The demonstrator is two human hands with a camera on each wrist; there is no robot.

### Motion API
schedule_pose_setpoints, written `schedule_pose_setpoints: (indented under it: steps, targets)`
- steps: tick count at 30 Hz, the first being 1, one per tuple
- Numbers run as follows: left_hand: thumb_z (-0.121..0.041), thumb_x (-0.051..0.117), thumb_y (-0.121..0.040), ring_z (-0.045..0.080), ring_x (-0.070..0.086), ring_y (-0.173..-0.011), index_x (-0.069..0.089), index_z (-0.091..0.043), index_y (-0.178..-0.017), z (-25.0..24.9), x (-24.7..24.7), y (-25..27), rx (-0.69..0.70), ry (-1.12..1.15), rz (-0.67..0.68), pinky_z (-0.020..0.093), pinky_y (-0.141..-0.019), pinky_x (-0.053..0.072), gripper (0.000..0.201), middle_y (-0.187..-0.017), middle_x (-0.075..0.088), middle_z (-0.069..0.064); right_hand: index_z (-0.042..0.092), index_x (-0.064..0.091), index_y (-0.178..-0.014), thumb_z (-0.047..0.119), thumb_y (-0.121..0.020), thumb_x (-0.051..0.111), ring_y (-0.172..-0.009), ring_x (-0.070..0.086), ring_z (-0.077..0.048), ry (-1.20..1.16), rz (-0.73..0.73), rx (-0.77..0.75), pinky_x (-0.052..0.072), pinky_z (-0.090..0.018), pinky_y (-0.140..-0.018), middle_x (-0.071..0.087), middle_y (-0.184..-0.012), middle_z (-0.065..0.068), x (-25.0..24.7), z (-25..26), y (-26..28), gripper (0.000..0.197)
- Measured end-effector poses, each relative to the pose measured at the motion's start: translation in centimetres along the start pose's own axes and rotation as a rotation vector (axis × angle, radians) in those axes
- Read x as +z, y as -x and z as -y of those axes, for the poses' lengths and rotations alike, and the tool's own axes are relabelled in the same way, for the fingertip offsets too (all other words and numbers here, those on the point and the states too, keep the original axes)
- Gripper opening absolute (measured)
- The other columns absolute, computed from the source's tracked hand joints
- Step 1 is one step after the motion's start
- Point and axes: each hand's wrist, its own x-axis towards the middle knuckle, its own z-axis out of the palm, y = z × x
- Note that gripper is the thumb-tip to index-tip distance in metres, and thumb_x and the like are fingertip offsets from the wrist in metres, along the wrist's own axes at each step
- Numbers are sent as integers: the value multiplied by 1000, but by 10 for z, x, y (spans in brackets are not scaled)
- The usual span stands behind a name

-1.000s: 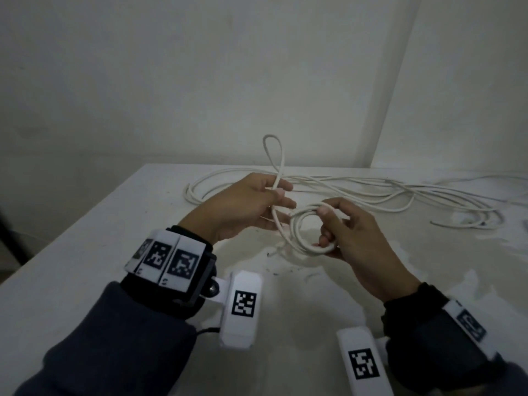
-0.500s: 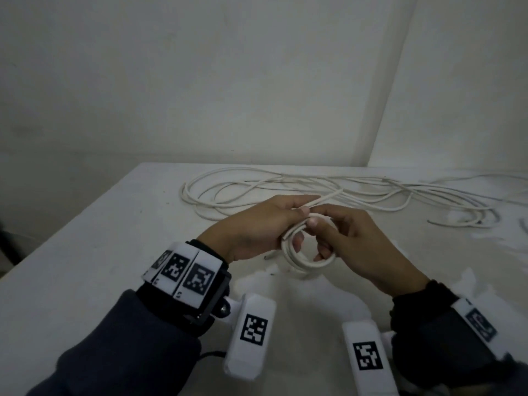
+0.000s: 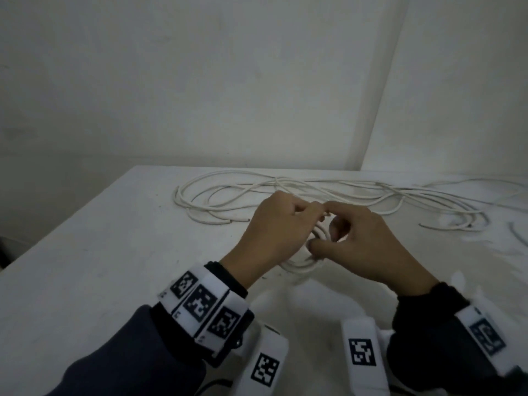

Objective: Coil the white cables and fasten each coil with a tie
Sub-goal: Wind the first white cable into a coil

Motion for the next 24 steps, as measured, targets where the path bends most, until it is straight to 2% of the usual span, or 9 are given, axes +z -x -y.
schedule_pose_setpoints:
  steps: [1, 3, 6, 9, 11, 13, 16, 22, 24]
  targets:
    - [-38, 54, -82, 16, 64, -61, 78, -11, -77, 0, 0, 0, 36, -19, -12, 34, -64, 51, 36, -67, 71, 9, 36, 66, -79, 36, -60, 73, -70, 51, -8, 74, -41, 16, 38, -15, -63, 55, -68, 3, -1, -1, 0, 20]
    - [-34, 57, -92, 8, 63, -58, 78, -16, -73, 1, -1, -1, 96, -67, -22, 29, -63, 51, 33, -59, 70, -2, 33, 69, -71, 46, -57, 69, -80, 42, -12, 143, -121, -14, 31, -18, -66, 46, -74, 2, 0, -5, -1, 20]
    - [-34, 55, -94, 8, 49, -42, 68, -6, -60, 3, 1, -4, 223, -121, -116, 24, -49, 39, 46, -41, 53, -7, 29, 69, -60, 32, -62, 75, -80, 49, -11, 35, -166, -47, 33, -14, -68, 48, -81, -3, 1, -8, -2, 7]
    - [-39, 50, -93, 12, 64, -56, 75, -8, -71, 4, 2, -7, 287, -82, -198, 30, -59, 51, 45, -57, 68, 2, 24, 70, -60, 28, -66, 72, -71, 59, -9, -114, -163, -99, 42, -22, -64, 63, -75, -1, 8, -6, -4, 7]
    - [-34, 51, -95, 5, 66, -58, 77, -11, -77, 2, 5, -8, 284, 9, -241, 24, -62, 52, 39, -61, 70, -2, 19, 70, -60, 20, -64, 65, -62, 62, -9, -306, -180, -118, 44, -21, -59, 67, -65, 2, 12, -2, -4, 7]
    - [-34, 50, -96, 4, 66, -58, 77, -12, -79, -4, 10, -11, 271, 48, -259, 22, -62, 52, 39, -65, 72, -2, 10, 71, -63, 11, -66, 60, -61, 65, -15, -443, -224, -97, 49, -26, -58, 69, -64, -4, 14, -3, -4, 12]
    - [-32, 51, -97, 6, 68, -62, 76, -12, -77, -8, 15, -22, 253, 70, -275, 26, -65, 55, 38, -68, 72, -4, 6, 73, -75, 17, -74, 63, -68, 69, -27, -407, -341, -76, 57, -42, -60, 70, -74, -11, 14, -7, -5, 15]
    - [-31, 50, -98, 10, 65, -55, 76, -13, -75, -4, 28, -38, 237, 73, -313, 23, -58, 52, 39, -59, 69, -1, 3, 74, -82, 8, -86, 64, -69, 67, -26, -441, -287, 16, 56, -47, -72, 71, -74, -15, 2, -14, -7, 11]
    - [-33, 48, -99, 9, 66, -57, 75, -14, -76, -2, 31, -40, 190, 106, -342, 23, -61, 53, 40, -61, 69, -1, 2, 71, -88, 10, -90, 63, -68, 61, -19, -563, -190, 26, 54, -35, -68, 67, -75, -18, -1, -15, -6, 12]
